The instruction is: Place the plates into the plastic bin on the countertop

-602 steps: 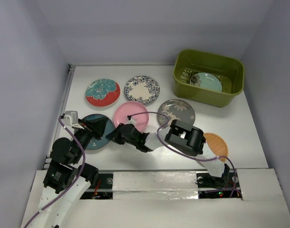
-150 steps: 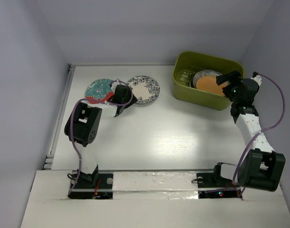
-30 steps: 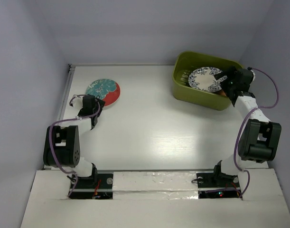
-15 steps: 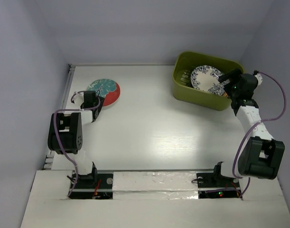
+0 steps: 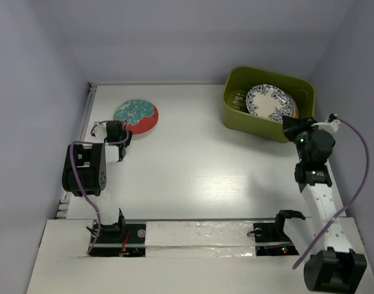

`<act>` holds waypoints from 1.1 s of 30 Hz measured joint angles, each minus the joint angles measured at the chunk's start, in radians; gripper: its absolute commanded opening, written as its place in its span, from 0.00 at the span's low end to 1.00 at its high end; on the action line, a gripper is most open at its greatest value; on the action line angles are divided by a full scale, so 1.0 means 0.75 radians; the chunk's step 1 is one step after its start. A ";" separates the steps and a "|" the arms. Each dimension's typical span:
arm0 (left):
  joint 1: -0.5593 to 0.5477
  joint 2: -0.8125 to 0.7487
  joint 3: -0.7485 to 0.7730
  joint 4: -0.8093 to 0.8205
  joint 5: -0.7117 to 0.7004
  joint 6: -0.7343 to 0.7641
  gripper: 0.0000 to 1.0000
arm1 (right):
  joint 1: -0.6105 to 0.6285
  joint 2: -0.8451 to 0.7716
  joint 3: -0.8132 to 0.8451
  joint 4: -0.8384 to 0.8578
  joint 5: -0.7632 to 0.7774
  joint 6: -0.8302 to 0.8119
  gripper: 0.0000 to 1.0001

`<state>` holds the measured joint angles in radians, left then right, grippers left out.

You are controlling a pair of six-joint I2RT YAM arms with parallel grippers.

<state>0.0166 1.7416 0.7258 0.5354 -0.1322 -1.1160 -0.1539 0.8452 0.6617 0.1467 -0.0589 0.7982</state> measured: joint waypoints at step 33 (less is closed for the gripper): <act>-0.059 -1.097 -0.751 0.076 0.772 0.132 0.00 | 1.133 1.132 -0.105 0.907 0.028 0.320 0.98</act>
<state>-0.0277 0.9192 0.1623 0.5922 0.4465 -1.0168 0.6956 1.6943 0.5831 0.8272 -0.0380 1.0382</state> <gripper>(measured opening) 0.065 0.984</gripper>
